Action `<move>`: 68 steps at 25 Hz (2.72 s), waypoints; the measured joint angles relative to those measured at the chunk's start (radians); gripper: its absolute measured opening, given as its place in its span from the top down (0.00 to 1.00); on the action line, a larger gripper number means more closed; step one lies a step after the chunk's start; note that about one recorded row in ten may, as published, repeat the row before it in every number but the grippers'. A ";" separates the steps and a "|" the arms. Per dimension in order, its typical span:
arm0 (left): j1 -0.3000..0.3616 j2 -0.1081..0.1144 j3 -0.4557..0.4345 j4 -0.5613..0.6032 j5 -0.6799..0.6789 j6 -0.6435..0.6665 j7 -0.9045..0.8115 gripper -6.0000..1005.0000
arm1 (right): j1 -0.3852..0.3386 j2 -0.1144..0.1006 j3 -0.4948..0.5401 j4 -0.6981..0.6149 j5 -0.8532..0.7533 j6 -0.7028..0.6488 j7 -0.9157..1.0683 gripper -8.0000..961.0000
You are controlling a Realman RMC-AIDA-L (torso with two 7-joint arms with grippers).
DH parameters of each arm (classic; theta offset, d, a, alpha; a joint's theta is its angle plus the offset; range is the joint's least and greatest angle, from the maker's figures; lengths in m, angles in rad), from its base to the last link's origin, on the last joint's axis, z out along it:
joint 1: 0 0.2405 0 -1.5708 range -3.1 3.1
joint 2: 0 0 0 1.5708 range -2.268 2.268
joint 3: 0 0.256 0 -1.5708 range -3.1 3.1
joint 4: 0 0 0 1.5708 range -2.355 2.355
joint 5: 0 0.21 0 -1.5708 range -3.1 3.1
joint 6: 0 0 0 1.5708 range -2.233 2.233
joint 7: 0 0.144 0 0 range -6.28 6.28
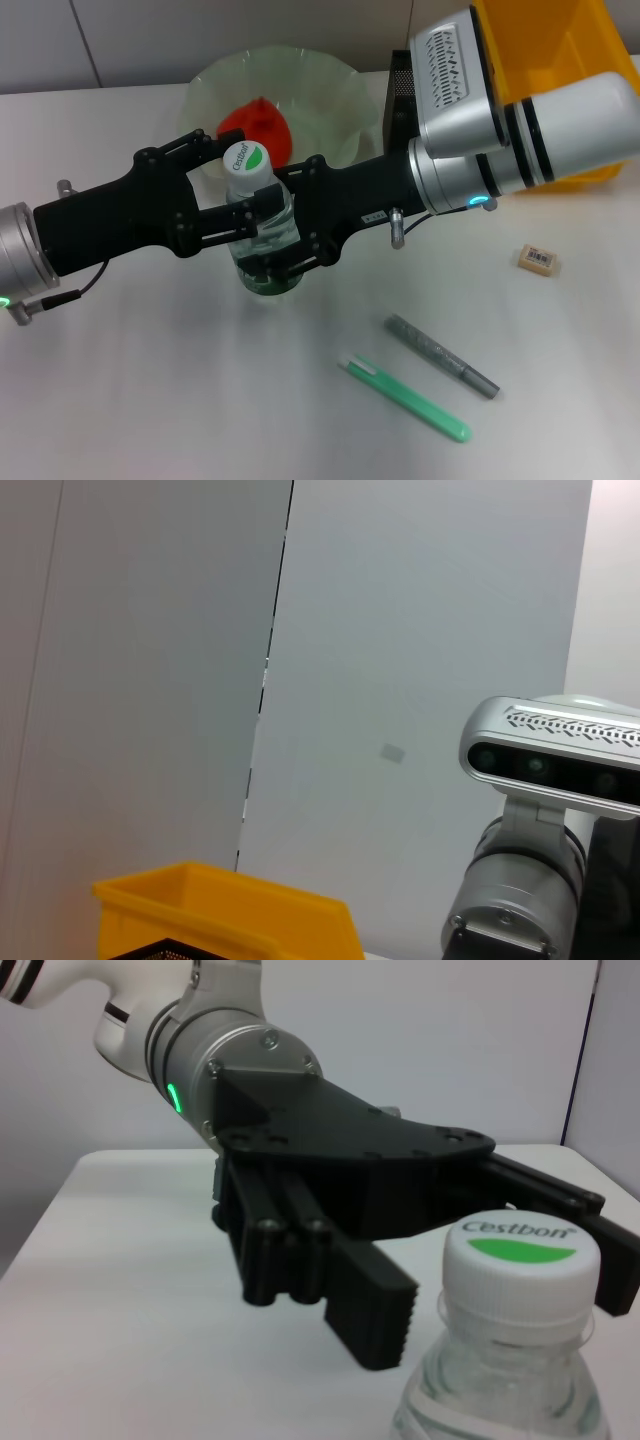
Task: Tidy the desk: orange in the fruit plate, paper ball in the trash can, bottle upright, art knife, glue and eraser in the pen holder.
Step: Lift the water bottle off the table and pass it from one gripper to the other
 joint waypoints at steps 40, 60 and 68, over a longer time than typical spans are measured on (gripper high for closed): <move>0.007 0.002 0.028 0.004 -0.019 -0.002 -0.006 0.50 | -0.005 0.000 -0.001 0.019 0.042 0.000 -0.015 0.17; -0.010 0.009 0.023 0.034 -0.041 -0.039 -0.055 0.54 | -0.025 0.000 -0.001 0.011 0.107 -0.024 -0.009 0.17; -0.014 0.009 0.024 0.033 -0.039 -0.040 -0.060 0.56 | -0.029 -0.001 -0.001 0.004 0.116 -0.027 -0.007 0.17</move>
